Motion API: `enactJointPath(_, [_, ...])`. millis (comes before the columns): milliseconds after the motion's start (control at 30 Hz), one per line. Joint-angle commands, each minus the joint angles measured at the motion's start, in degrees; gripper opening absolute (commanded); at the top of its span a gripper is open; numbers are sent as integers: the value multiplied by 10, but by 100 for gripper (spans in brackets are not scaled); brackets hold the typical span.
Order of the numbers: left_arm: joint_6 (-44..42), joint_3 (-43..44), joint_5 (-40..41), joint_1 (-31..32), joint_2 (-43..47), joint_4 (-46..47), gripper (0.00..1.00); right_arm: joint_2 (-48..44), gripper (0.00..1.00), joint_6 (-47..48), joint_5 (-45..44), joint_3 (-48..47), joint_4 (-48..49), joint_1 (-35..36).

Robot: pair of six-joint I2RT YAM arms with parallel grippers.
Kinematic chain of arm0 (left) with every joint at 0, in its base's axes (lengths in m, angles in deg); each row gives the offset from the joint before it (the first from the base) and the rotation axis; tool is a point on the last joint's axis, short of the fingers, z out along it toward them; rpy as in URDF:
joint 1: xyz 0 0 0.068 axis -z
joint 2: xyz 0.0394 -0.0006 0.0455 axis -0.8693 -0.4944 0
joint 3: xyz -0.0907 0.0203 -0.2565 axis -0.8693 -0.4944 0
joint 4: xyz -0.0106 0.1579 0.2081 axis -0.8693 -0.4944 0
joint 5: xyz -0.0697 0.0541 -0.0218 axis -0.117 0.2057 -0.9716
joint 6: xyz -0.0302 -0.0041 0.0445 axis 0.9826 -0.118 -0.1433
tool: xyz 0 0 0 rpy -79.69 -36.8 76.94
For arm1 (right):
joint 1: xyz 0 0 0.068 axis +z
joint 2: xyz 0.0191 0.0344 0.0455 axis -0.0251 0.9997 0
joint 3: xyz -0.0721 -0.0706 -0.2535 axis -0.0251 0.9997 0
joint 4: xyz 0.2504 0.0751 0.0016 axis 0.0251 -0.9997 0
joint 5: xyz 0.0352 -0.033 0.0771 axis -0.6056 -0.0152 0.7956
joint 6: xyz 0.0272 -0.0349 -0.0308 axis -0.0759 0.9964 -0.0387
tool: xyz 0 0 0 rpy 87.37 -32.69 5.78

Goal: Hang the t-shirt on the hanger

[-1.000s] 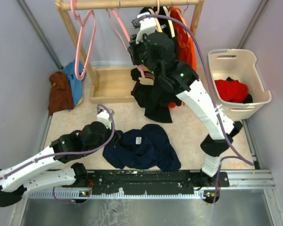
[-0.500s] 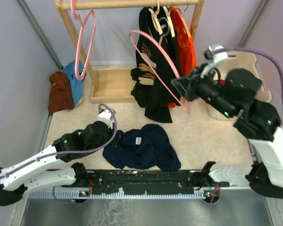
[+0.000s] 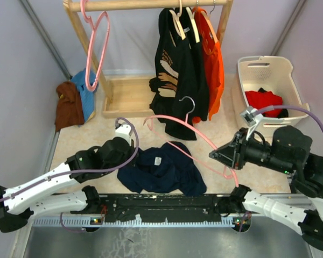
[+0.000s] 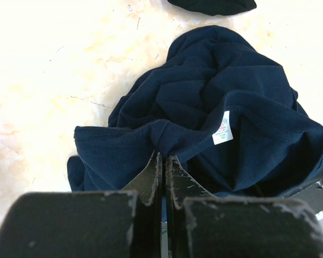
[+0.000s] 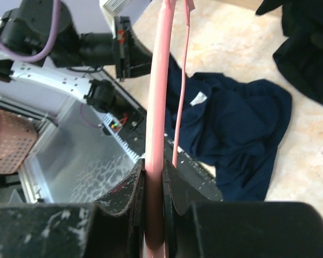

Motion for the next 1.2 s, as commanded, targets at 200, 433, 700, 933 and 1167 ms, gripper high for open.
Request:
enactJointPath(200, [12,30,18,-2,-17,-9,0,-98,0,-79,102,31,-21,-2])
enactJointPath(433, [17,36,21,-2,-21,-18,0,-150,0,-111,117,72,-38,-3])
enactJointPath(700, [14,42,20,-2,-26,-20,0,-181,0,-132,124,135,-1,-4])
enactJointPath(933, [12,49,17,-2,-25,-25,0,-198,0,-146,119,215,75,-4])
enactJointPath(1167, [11,58,12,-2,-24,-34,0,-207,0,-161,129,283,175,-3])
